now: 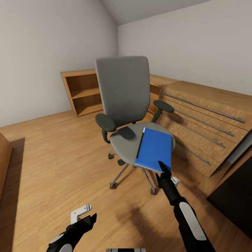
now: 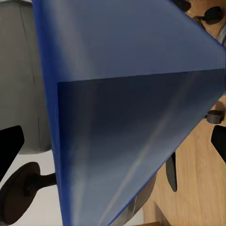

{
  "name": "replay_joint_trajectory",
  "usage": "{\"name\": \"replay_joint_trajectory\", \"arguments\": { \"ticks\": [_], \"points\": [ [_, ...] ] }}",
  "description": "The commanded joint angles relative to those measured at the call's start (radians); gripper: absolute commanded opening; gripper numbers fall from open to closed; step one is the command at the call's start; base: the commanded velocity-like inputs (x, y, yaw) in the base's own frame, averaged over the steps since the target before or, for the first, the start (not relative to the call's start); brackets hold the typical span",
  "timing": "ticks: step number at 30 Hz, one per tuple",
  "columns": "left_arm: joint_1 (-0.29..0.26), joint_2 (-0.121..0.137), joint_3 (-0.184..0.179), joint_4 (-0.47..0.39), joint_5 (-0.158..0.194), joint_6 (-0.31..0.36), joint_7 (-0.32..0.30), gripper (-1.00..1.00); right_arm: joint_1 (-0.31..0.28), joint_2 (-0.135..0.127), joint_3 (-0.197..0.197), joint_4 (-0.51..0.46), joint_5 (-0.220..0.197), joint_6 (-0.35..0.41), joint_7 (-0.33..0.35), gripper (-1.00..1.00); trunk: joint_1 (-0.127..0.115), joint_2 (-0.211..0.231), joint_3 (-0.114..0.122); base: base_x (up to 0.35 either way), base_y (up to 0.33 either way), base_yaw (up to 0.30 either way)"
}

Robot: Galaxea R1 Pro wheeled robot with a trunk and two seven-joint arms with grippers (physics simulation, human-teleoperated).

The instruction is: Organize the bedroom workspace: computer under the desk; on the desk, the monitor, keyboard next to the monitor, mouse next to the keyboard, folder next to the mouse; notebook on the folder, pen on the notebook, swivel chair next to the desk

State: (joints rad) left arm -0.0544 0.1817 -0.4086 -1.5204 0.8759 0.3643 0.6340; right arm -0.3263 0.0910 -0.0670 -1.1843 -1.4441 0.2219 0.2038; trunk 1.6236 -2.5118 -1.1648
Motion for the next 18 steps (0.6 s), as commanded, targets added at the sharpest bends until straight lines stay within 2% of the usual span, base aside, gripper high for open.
{"name": "replay_joint_trajectory", "arguments": {
  "ticks": [1, 14, 15, 18],
  "points": [
    [-0.001, 0.001, -0.002, 0.001, 0.006, 0.001, 0.008, 1.0, 0.0, -0.001, -0.003, 0.0, -0.009, 0.008, 0.002, 1.0, 0.0, 0.0, -0.001, 0.0, 0.0, 0.0],
    [-0.001, 0.0, -0.003, 0.006, 0.006, 0.001, 0.007, 1.0, 0.0, -0.024, -0.004, 0.0, -0.009, 0.009, 0.0, 1.0, 0.0, 0.0, -0.001, 0.0, 0.0, 0.0],
    [-0.001, 0.0, -0.003, 0.006, 0.006, 0.001, 0.007, 1.0, 0.0, -0.025, -0.004, 0.0, -0.009, 0.009, 0.0, -1.0, 0.0, 0.0, -0.001, 0.0, 0.0, 0.0],
    [-0.001, 0.001, -0.003, 0.006, 0.006, 0.001, 0.007, 1.0, 0.0, -0.026, -0.003, 0.0, -0.009, 0.01, 0.0, -1.0, 0.0, 0.0, -0.001, 0.0, 0.0, 0.0]
  ]
}}
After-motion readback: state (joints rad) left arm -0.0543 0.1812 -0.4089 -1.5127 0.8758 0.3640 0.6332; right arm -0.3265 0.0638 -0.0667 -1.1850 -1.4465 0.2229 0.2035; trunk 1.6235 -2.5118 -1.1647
